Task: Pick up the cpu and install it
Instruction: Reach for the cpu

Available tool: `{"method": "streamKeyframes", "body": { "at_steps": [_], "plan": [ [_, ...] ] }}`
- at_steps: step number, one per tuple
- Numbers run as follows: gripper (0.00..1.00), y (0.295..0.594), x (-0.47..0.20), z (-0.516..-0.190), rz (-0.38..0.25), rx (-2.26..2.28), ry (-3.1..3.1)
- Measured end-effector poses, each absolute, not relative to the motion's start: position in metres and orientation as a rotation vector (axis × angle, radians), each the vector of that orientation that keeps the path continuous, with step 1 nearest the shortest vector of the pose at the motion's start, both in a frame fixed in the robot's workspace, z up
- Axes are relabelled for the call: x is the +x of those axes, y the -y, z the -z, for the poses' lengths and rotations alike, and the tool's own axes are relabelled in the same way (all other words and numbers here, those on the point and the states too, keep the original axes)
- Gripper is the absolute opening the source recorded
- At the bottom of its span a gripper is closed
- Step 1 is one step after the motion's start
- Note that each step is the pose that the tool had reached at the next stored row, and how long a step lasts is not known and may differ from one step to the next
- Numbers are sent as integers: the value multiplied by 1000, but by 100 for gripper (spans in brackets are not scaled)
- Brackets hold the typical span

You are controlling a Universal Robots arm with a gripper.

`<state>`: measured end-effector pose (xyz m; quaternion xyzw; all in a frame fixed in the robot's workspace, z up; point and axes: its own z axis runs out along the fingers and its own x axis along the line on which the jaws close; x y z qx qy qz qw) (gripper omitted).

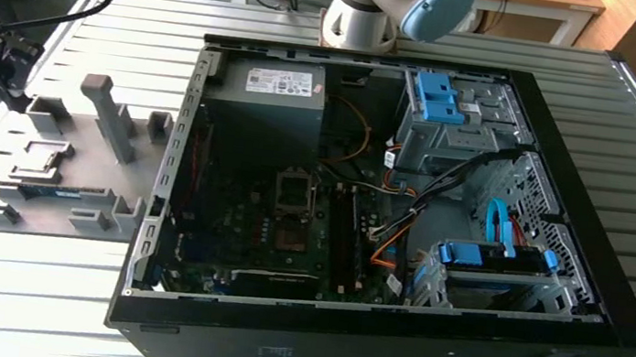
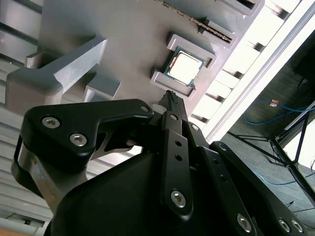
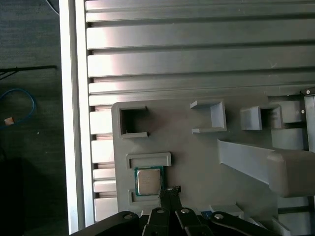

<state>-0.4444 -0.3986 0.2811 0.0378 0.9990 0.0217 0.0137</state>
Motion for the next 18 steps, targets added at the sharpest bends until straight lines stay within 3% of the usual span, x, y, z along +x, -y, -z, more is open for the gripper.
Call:
{"method": "streamKeyframes", "body": {
  "at_steps": [18],
  "plan": [
    [10,399,-444,-262,-67,118,-3111]
  ]
}}
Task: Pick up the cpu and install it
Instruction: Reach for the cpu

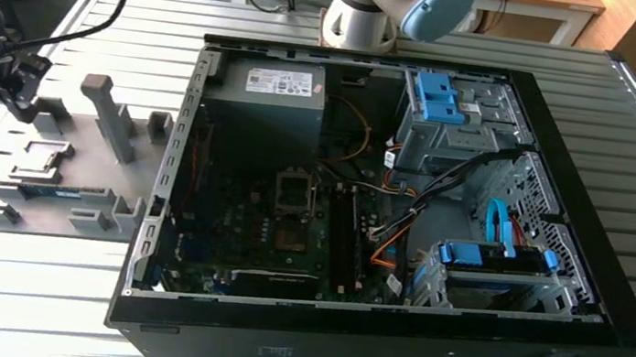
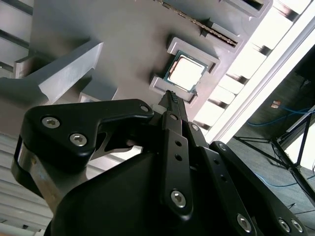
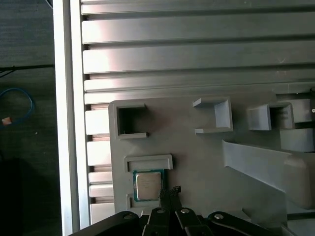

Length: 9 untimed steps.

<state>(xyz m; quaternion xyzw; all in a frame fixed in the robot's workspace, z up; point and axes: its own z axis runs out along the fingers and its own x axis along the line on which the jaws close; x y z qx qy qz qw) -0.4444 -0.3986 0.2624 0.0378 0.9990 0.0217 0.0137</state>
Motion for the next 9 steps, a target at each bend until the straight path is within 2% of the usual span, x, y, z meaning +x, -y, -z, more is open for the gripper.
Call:
{"method": "streamKeyframes", "body": {
  "at_steps": [9],
  "plan": [
    [10,399,-444,-255,-67,118,-3111]
  ]
}}
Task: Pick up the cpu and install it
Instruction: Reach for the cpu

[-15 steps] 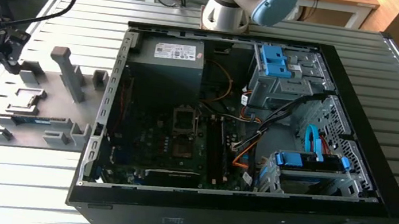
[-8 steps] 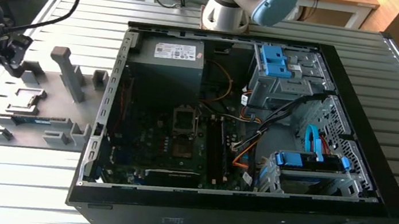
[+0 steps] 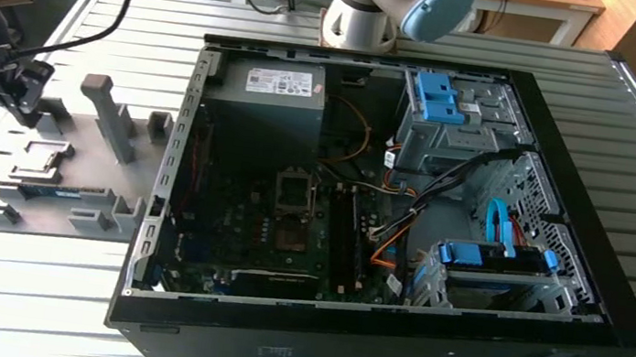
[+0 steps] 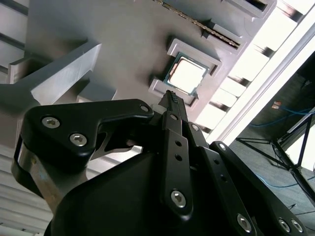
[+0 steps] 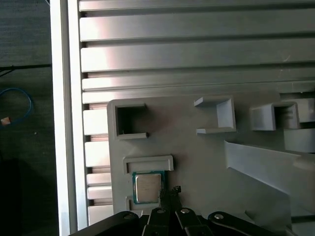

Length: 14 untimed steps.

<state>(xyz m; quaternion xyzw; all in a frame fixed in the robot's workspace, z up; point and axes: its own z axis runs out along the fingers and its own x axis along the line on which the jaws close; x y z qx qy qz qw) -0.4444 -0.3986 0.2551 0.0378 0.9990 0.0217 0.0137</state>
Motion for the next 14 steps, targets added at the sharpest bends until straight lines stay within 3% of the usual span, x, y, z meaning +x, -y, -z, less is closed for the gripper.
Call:
{"method": "streamKeyframes", "body": {
  "at_steps": [14],
  "plan": [
    [10,399,-444,-248,-67,118,-3111]
  ]
}}
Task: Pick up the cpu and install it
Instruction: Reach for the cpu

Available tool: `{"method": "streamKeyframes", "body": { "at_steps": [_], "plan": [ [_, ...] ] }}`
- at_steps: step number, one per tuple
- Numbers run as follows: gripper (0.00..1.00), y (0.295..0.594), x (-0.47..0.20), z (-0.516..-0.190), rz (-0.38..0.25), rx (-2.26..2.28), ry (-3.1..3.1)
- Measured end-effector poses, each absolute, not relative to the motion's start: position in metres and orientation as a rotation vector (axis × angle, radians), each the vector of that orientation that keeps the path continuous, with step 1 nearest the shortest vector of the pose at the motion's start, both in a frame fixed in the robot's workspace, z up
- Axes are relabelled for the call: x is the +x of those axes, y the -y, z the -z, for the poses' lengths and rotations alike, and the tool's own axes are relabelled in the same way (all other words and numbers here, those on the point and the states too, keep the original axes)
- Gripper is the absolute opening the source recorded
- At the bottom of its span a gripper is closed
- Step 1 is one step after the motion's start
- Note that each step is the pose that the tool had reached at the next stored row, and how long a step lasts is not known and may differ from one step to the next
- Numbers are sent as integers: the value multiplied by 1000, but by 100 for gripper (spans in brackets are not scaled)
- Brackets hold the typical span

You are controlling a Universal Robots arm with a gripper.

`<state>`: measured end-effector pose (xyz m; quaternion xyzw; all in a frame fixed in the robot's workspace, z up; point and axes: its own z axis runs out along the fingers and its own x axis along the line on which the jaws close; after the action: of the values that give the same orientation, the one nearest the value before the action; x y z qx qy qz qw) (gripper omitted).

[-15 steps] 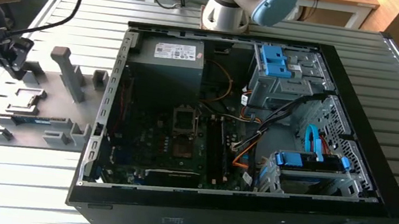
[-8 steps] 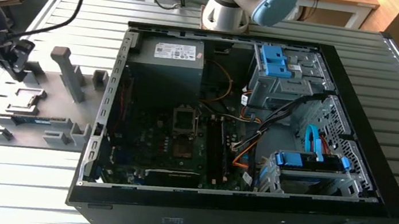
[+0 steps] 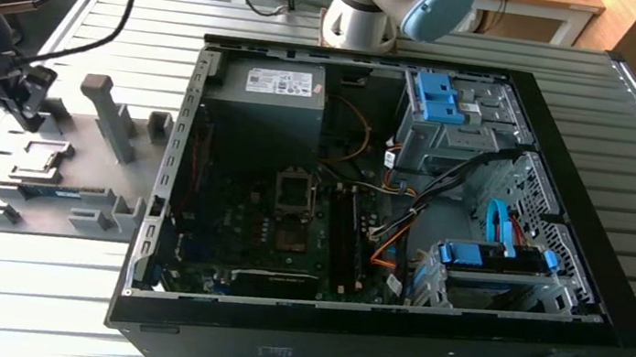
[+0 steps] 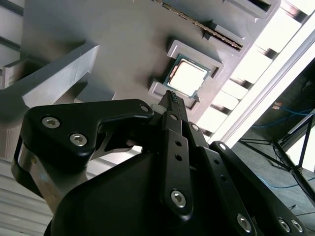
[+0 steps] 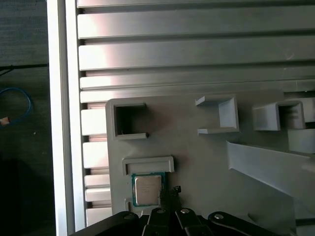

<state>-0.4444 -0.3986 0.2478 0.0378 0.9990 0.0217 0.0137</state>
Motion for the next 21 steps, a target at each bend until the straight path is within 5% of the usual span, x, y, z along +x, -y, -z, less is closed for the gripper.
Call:
{"method": "streamKeyframes", "body": {
  "at_steps": [21],
  "plan": [
    [10,399,-444,-239,-67,118,-3111]
  ]
}}
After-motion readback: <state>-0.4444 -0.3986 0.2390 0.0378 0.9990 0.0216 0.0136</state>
